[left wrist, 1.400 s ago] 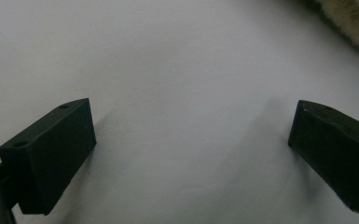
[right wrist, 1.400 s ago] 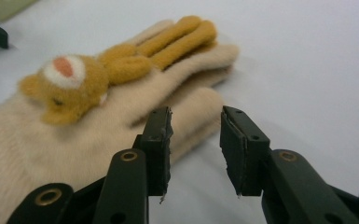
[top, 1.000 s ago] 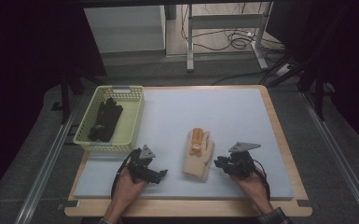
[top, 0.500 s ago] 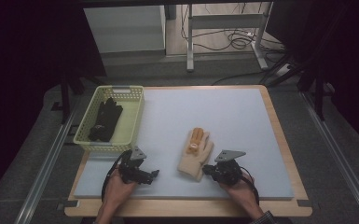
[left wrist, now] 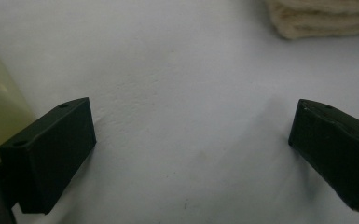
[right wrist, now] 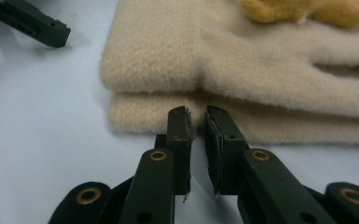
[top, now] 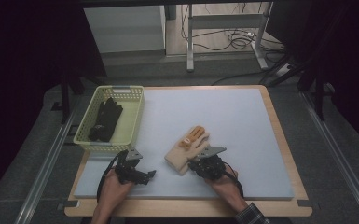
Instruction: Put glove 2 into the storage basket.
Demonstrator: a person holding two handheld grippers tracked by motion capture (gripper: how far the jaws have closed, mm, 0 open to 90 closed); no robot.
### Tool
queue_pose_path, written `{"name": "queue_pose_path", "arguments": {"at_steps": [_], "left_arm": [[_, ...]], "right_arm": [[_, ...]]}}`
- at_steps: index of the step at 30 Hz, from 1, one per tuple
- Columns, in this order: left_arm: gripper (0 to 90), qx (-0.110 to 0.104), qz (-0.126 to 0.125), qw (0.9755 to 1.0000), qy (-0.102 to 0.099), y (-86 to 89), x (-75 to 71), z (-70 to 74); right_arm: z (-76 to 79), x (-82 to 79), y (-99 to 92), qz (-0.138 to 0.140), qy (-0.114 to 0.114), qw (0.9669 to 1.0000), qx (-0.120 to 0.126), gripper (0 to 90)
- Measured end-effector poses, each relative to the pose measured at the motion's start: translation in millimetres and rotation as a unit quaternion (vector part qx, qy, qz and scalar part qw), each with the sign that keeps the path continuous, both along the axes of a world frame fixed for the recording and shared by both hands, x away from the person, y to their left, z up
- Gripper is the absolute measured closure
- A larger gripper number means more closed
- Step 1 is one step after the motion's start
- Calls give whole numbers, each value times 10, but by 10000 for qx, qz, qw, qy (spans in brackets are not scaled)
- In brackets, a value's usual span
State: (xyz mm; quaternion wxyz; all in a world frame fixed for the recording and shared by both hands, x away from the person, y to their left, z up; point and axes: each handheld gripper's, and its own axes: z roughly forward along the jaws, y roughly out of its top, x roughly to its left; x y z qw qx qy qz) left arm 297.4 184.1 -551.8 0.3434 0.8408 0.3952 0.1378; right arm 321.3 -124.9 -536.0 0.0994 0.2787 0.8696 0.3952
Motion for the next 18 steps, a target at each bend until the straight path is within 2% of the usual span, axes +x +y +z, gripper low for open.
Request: {"name": "queue_pose_path", "arguments": {"at_steps": [5,9,12,18], "left_arm": [[4,8,10,10000,-9,-7,0,-3],[3,-24,32,10000,-5,-7,-3,-6],[4,-31,32,10000,-7,-5,-4,-7],[4,-35,32,10000,-7,-5,-4,-7]], "right_arm": [[-8,20,104,19,-132,9999,-80,775],[16,2,89,65,-90,9999,-127,729],[67,-14,7,4,-144,9999,-88,689],[202,30,-338,-351,-299,9989,-49,574]]}}
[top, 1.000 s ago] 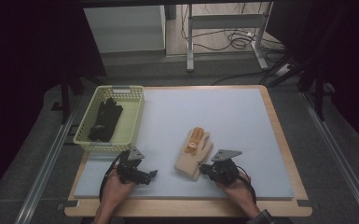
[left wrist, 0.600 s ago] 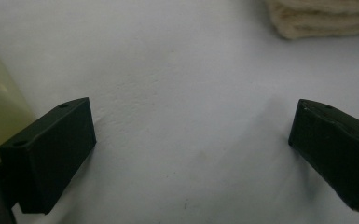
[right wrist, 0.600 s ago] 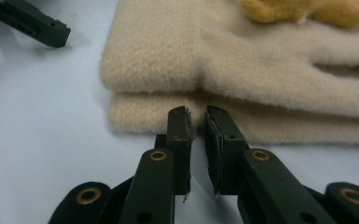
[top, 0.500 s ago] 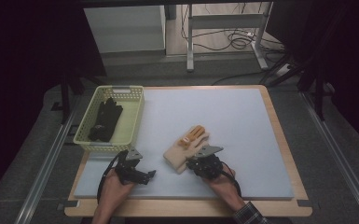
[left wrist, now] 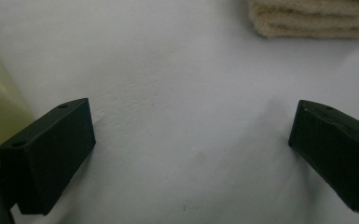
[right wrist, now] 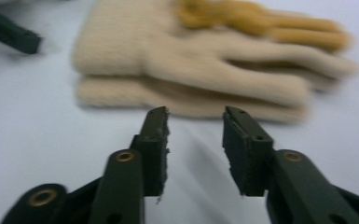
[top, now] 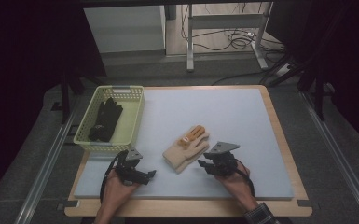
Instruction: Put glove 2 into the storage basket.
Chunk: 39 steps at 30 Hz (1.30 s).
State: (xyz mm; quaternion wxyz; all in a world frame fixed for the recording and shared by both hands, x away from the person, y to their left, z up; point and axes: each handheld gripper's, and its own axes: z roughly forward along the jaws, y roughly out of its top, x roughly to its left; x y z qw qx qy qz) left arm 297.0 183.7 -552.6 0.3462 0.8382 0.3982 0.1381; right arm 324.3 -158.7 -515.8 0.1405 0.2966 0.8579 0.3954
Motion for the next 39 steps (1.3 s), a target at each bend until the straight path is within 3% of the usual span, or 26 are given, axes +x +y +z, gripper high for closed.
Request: {"name": "queue_pose_path", "arguments": {"at_steps": [6,12,16,20,23,27,30,31,33,37,39], "left_arm": [[4,-10,-5,10000,12,2,1,2],[31,23,76,9999,67,-9,-1,36],[57,-200,-115,9996,170,-84,12,164],[70,-298,-414,9986,134,-304,101,335],[79,-351,-563,9977,128,-476,210,414],[56,-205,-648,9972,302,-798,405,467],[37,84,-709,9961,515,-1022,526,400],[55,265,-683,9961,487,-1079,540,377],[170,374,-638,9959,524,-1123,547,369],[272,456,-631,9956,520,-1148,518,450],[322,343,-609,9964,479,-1136,488,539]], "right_arm": [[51,67,-455,-498,-101,9987,-16,416],[21,110,-824,-998,-139,9949,-59,338],[-22,138,-973,-1227,-175,9922,-115,322],[-121,164,-998,-1330,-193,9900,-425,294],[-144,201,-1038,-1349,-66,9904,-297,281],[-147,203,-1040,-1346,-50,9905,-280,279],[-148,205,-1042,-1343,-41,9906,-268,277],[-148,204,-1043,-1340,-40,9906,-268,276],[-149,204,-1043,-1342,-37,9906,-268,276],[-149,204,-1043,-1347,-30,9905,-260,276],[-149,204,-1043,-1348,-29,9905,-263,276]]}}
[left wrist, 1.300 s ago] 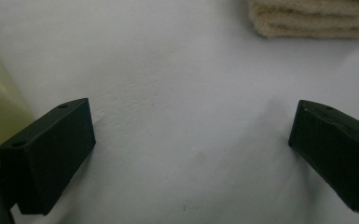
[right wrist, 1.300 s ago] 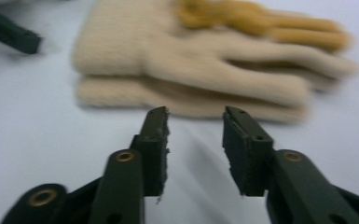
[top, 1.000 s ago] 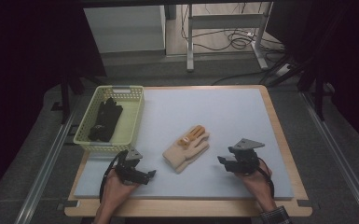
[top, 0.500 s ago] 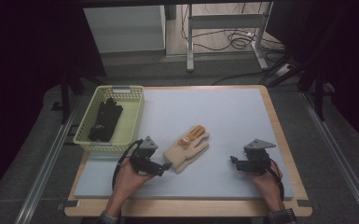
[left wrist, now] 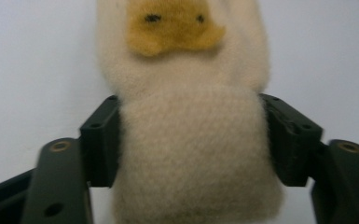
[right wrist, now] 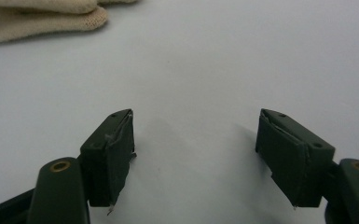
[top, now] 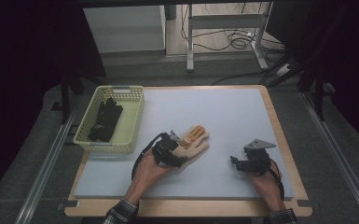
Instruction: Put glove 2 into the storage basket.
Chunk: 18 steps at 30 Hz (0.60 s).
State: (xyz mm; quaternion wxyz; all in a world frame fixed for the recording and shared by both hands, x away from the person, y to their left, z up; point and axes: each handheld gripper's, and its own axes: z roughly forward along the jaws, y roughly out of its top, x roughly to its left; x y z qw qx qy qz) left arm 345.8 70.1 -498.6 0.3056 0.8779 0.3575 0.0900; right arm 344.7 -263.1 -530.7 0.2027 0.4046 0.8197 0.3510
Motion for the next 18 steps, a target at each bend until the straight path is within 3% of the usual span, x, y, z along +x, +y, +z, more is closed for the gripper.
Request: {"name": "queue_pose_path", "arguments": {"at_steps": [3,4,6,9,11,12,14,18], "left_arm": [[306,-91,-47,9999,91,-12,-51,97],[283,-24,-59,9996,259,-41,-67,88],[211,201,-76,9992,345,-94,-82,11],[74,400,101,9988,260,-111,-63,-51],[31,290,162,9994,124,-86,-45,-6],[22,246,143,9995,123,-87,-33,27],[0,359,107,9993,88,-142,-13,36],[0,682,55,9975,155,-338,79,-116]], "right_arm": [[0,0,0,1,0,10000,3,276],[-1,0,0,-2,-1,10000,2,276],[-1,1,0,-2,1,10000,7,275],[-1,1,-1,-1,3,10000,8,276],[-1,1,-1,-1,3,10000,8,276],[-1,1,-1,-1,4,10000,8,276],[-1,3,-3,4,2,10000,6,275],[-1,1,-2,0,6,10000,6,275]]}}
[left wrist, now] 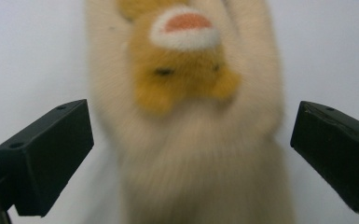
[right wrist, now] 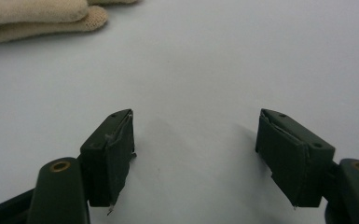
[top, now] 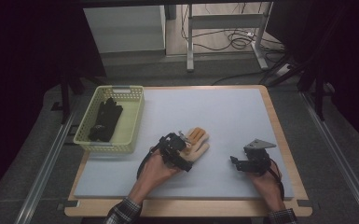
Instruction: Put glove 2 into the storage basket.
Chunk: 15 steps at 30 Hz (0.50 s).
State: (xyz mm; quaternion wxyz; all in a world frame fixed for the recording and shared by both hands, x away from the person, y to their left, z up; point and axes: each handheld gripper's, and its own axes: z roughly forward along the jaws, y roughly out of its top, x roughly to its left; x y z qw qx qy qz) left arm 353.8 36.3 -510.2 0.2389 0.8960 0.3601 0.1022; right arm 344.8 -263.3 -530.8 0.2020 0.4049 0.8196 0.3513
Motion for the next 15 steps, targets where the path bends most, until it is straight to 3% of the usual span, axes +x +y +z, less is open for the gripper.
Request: {"name": "queue_pose_path", "arguments": {"at_steps": [3,4,6,7,9,13,15], "left_arm": [[0,274,-25,9996,-61,-117,64,-115],[0,121,18,9999,-82,-119,96,-119],[0,172,82,9998,-102,-103,147,-113],[22,33,-8,10000,81,-66,191,-105],[123,-87,-72,9996,264,-32,220,-104],[256,-90,-76,9996,240,3,208,-72],[368,-113,-98,9996,253,16,199,-51]], "right_arm": [[0,0,0,2,-1,10000,2,275],[-1,0,0,3,-2,10000,3,275],[-1,0,-1,5,-2,10000,2,274],[-1,-1,0,4,-2,10000,2,274],[-1,-1,0,3,-4,10000,3,274],[-1,-1,1,4,-4,10000,-2,274],[-1,-1,1,7,-5,10000,-4,274]]}}
